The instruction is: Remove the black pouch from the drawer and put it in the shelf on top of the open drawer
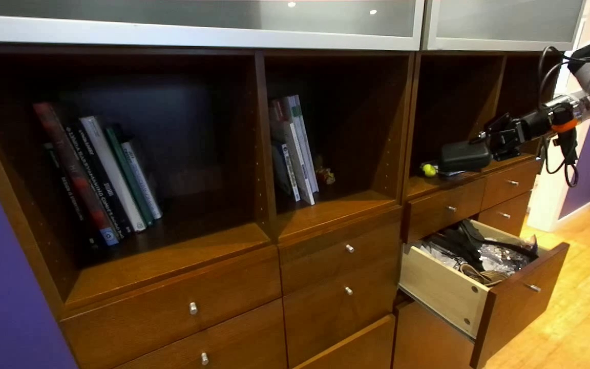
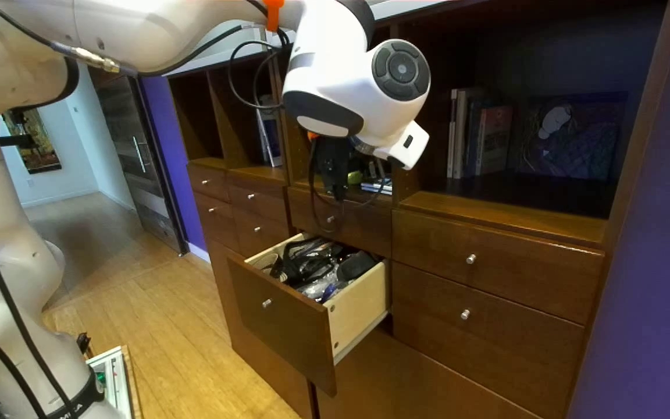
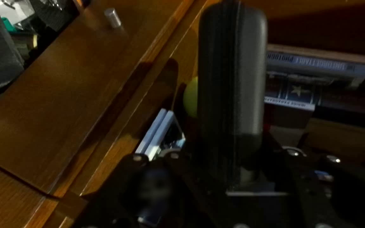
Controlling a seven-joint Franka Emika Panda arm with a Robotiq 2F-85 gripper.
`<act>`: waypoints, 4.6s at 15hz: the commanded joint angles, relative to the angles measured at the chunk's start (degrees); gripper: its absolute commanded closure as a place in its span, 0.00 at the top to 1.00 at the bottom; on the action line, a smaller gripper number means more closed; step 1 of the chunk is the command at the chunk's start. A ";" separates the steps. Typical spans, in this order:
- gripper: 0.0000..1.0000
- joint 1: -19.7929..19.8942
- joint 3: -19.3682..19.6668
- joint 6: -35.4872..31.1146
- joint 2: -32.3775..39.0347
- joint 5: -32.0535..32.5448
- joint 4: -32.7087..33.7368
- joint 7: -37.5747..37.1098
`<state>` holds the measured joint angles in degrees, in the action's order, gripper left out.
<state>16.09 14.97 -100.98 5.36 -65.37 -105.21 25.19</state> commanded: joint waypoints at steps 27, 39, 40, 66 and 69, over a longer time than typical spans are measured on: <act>0.22 -2.71 -1.87 -23.16 -2.19 -15.23 -9.16 -9.81; 0.22 -4.53 -3.48 -33.62 -8.83 -19.72 -15.84 -12.49; 0.22 -4.77 -3.75 -35.06 -9.27 -20.16 -16.26 -12.68; 1.00 -7.77 -7.12 -51.02 -9.82 -29.88 -16.21 -8.63; 1.00 -7.31 -6.69 -48.50 -11.08 -23.15 -17.31 -11.46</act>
<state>8.26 7.89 -151.52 -3.55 -94.76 -121.14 16.39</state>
